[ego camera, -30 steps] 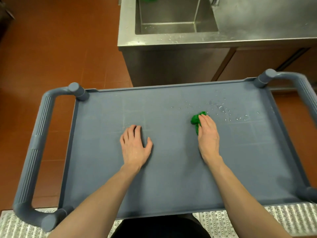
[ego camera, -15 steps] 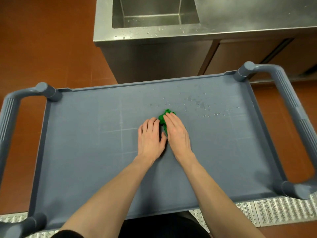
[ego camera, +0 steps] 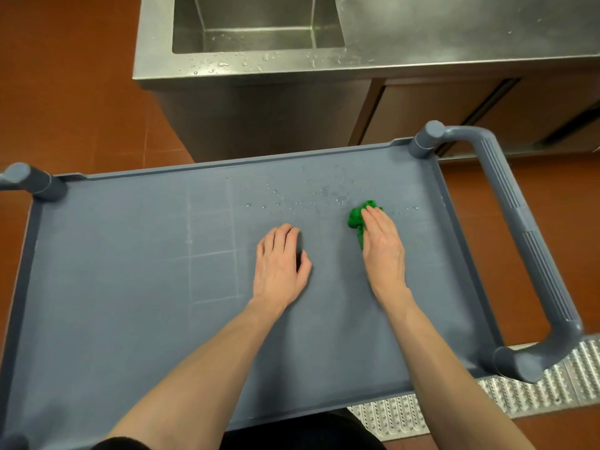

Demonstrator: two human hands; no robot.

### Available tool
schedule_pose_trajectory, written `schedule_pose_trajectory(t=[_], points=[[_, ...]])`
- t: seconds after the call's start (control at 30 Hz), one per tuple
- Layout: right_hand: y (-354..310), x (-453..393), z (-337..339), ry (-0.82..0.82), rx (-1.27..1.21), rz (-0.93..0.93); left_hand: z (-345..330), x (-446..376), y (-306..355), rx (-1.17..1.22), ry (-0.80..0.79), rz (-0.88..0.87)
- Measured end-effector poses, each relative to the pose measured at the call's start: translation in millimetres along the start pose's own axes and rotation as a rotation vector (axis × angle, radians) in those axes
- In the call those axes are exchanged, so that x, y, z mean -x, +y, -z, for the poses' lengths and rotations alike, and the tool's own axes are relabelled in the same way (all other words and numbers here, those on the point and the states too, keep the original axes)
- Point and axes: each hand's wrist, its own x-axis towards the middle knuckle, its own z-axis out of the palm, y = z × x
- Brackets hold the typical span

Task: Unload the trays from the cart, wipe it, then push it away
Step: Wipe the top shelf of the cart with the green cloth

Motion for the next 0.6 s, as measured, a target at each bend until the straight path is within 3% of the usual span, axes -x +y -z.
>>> schedule_pose_trajectory(t=[0.37, 0.6], points=[[100.5, -32.1, 53.0, 0.103, 0.027, -0.195, -2.0, -1.9, 2.9, -0.004, -0.018, 0.032], [66.9, -33.0, 35.3, 0.189, -0.108, -0.277, -8.0, -2.4, -0.1, -0.022, 0.013, 0.01]])
